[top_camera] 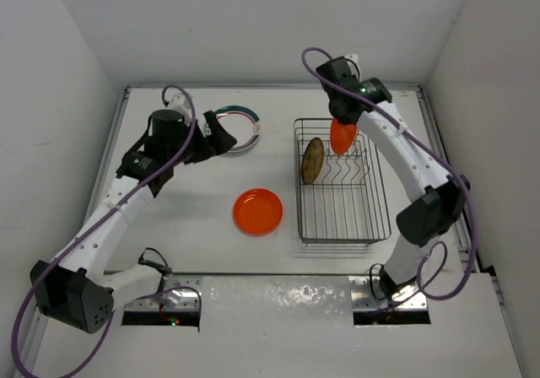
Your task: Unload the plates from the dish rack
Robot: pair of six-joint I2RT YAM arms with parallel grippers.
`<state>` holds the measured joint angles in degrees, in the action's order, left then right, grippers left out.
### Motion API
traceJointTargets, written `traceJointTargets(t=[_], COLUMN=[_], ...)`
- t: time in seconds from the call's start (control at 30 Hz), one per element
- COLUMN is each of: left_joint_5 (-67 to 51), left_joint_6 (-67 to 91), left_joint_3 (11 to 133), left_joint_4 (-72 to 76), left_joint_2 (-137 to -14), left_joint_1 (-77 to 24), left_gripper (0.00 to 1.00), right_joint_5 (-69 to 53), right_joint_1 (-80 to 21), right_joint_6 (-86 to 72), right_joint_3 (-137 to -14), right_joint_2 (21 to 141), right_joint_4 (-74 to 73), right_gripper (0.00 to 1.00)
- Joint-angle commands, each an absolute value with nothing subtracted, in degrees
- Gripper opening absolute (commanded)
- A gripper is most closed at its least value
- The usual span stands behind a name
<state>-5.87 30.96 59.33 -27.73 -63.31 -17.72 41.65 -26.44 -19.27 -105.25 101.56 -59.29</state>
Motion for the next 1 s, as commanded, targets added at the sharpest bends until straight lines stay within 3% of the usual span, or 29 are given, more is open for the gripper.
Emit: traceJointTargets(t=[0.0,0.07,0.1,0.2,0.37,0.43,0.47,0.5,0.6,0.63,0.67,0.7,0.73,0.8,0.87,0.97], left_joint_5=[-25.4,-33.2,-37.5,-42.1,-43.6,-43.1,-43.3,-43.3,-39.6,-35.8,-35.8,-30.9,-28.6,-23.3,-21.5,-21.4], left_joint_6=[29.4,31.5,32.3,33.1,32.2,32.1,32.2,32.4,31.4,31.1,31.1,31.5,31.7,32.7,33.0,33.7], left_joint_3=[63.2,62.8,63.2,63.6,63.0,62.3,62.1,61.9,61.9,61.4,60.7,59.9,57.1,53.5,48.4,42.4], left_joint_4=[-16.3,-6.7,-4.7,-1.0,0.5,0.5,0.7,0.7,-4.0,-6.7,-6.8,-9.1,-10.1,-11.6,-11.8,-8.8], left_joint_2=[-65.8,-68.5,-69.3,-72.5,-75.0,-74.9,-74.8,-74.8,-74.7,-74.4,-74.1,-73.0,-72.4,-71.5,-71.0,-72.2], left_joint_1=[-18.3,-18.4,-18.5,-18.5,-18.7,-18.7,-18.7,-18.7,-18.7,-18.7,-18.7,-18.6,-18.7,-18.7,-18.7,-18.7], left_gripper=[1.00,1.00,1.00,1.00,0.95,0.79,0.64,0.31,0.00,0.00,0.00,0.00,0.00,0.00,0.00,0.00], right_joint_5=[43.2,32.4,18.0,-6.4,-24.1,-28.0,-28.9,-29.6,-28.7,-25.9,-23.9,-20.8,-16.5,-1.0,10.1,16.9], right_joint_1=[-27.3,-27.3,-27.3,-27.2,-27.3,-27.3,-27.2,-27.3,-27.2,-27.2,-27.2,-27.2,-27.2,-27.2,-27.2,-27.2], right_joint_6=[-16.3,-14.0,-13.5,-14.4,-23.5,-27.0,-27.9,-29.4,-29.9,-28.9,-28.3,-26.5,-25.8,-24.5,-23.5,-22.9], right_joint_3=[-109.9,-107.5,-103.7,-96.7,-89.8,-87.5,-86.7,-84.8,-82.3,-81.9,-81.9,-82.0,-82.3,-83.9,-85.5,-86.7], right_joint_2=[94.4,90.0,88.3,83.1,81.1,81.7,82.2,82.3,82.4,82.7,82.7,82.9,83.0,83.7,85.6,89.2], right_joint_4=[-62.2,-57.2,-54.5,-44.1,-29.8,-25.3,-24.0,-22.8,-21.2,-23.0,-24.2,-26.0,-30.6,-36.2,-42.0,-46.2], right_gripper=[0.00,0.00,0.00,0.00,0.00,0.00,0.00,0.00,0.00,0.11,0.35,0.67,0.90,0.99,0.99,0.99])
